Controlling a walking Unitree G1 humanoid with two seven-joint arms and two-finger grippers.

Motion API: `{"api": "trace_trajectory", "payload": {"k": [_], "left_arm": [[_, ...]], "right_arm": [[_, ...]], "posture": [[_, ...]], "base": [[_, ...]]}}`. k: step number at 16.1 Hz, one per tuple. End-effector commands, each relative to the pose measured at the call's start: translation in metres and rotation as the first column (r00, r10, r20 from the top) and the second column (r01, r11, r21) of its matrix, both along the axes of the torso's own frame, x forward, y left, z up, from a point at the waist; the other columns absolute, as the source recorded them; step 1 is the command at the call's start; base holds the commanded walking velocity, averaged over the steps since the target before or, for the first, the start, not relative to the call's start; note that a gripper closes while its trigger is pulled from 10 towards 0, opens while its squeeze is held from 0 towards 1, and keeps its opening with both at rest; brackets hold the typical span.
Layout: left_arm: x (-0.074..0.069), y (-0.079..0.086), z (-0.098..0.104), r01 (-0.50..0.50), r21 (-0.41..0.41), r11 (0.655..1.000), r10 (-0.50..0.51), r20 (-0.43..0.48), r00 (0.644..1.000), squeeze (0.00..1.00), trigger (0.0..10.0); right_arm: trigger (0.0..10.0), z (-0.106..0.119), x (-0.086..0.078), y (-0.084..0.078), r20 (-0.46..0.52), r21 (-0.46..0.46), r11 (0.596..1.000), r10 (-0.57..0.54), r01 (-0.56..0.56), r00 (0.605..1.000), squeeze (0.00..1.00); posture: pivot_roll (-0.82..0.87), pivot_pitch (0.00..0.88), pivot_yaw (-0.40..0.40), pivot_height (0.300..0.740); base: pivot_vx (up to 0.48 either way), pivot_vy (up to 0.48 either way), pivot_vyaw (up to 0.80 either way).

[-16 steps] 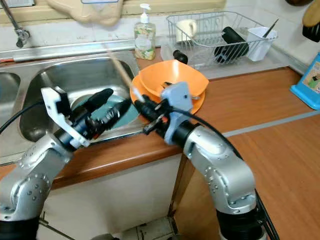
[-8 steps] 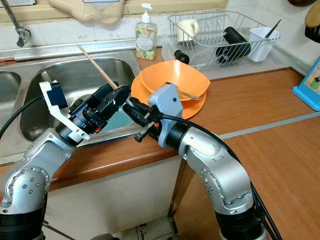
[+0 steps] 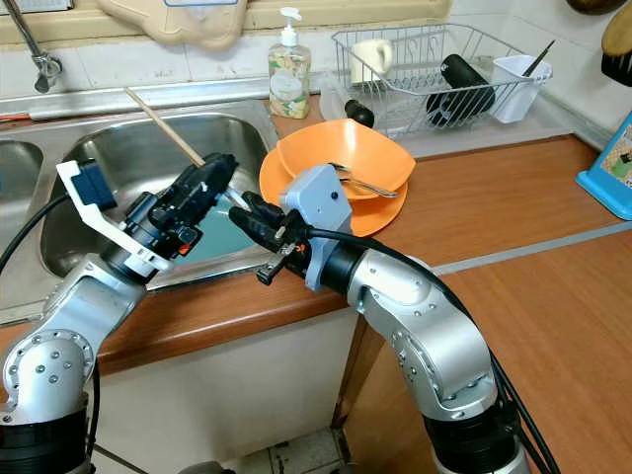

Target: Kitchen organization

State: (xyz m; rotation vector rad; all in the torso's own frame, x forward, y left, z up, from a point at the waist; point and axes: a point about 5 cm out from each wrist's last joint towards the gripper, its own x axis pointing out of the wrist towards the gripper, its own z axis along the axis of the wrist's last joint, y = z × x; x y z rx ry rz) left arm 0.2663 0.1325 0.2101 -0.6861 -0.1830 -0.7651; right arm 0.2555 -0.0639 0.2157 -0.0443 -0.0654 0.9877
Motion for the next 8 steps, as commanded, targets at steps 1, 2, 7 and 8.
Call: {"api": "trace_trajectory", "payload": {"k": [1, 2, 7, 8], "left_arm": [[-0.0002, -0.0004, -0.0052, 0.002, 0.003, 1.000, -0.002, -0.023, 1.000, 0.00, 0.0], [-0.0001, -0.0007, -0.0088, -0.001, 0.006, 1.000, 0.001, -0.044, 0.999, 0.00, 0.0], [-0.0002, -0.0005, -0.0116, -0.016, -0.003, 1.000, 0.016, -0.065, 0.998, 0.00, 0.0], [-0.0003, -0.0001, -0.0124, -0.021, -0.004, 1.000, 0.021, -0.069, 0.997, 0.00, 0.0]], "right_arm": [[0.0, 0.0051, -0.0006, 0.0011, 0.026, 0.009, 1.000, 0.018, -0.019, 0.999, 0.00], [0.0, 0.0051, -0.0012, 0.0016, 0.027, 0.013, 1.000, 0.024, -0.024, 0.999, 0.00], [0.0, 0.0013, -0.0009, 0.0009, 0.056, -0.038, 0.999, 0.020, -0.018, 0.998, 0.00], [0.0, 0.0009, -0.0006, 0.0006, 0.058, -0.044, 0.999, 0.020, -0.017, 0.998, 0.00]], "posture": [[-0.10, 0.000, 0.004, 0.740], [-0.10, 0.000, 0.005, 0.740], [-0.10, 0.000, 0.005, 0.740], [-0.10, 0.000, 0.004, 0.740]], "base": [[0.000, 0.000, 0.00], [0.000, 0.000, 0.00], [0.000, 0.000, 0.00], [0.000, 0.000, 0.00]]}}
